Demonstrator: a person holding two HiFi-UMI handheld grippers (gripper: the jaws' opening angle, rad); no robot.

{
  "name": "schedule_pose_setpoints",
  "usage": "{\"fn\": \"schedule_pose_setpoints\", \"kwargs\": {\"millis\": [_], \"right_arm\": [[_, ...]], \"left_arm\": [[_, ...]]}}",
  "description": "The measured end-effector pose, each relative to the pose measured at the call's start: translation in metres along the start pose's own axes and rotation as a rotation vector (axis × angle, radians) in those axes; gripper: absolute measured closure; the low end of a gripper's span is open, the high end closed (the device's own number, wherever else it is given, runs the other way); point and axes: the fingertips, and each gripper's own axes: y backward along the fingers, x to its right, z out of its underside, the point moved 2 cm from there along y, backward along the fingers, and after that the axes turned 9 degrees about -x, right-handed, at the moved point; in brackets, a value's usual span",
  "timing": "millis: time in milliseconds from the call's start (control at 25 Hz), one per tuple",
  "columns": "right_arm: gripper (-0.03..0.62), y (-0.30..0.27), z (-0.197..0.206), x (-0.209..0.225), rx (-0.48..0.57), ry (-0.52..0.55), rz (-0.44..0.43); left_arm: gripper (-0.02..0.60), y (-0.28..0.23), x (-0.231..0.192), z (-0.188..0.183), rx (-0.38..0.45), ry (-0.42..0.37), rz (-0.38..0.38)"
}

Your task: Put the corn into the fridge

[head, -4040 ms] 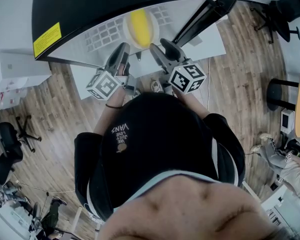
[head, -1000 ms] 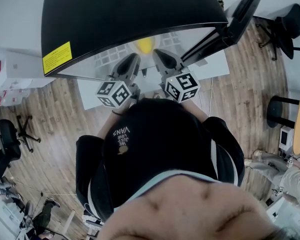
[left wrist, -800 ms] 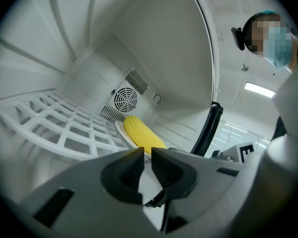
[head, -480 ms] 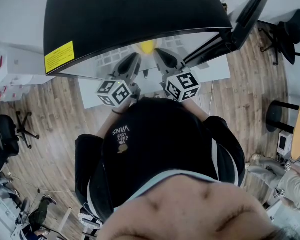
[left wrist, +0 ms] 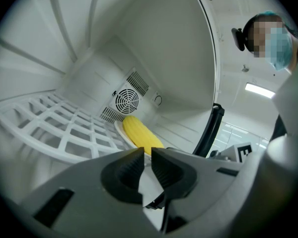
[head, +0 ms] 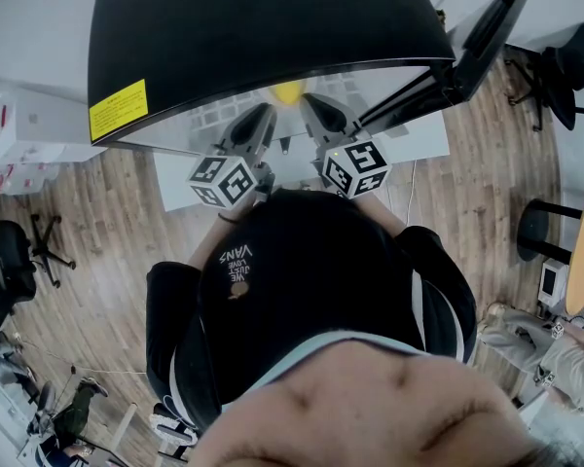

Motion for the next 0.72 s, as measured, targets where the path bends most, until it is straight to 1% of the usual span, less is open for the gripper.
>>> {"fn": "schedule_pose_setpoints", "kwargs": {"millis": [720], "right_arm": [[0.580,0.022,0.004,-0.002,0.011,-0.013,0.056]], "left_arm": [[0.535,0.010,0.010,0.003,-0.002,-0.026,0.026]]}}
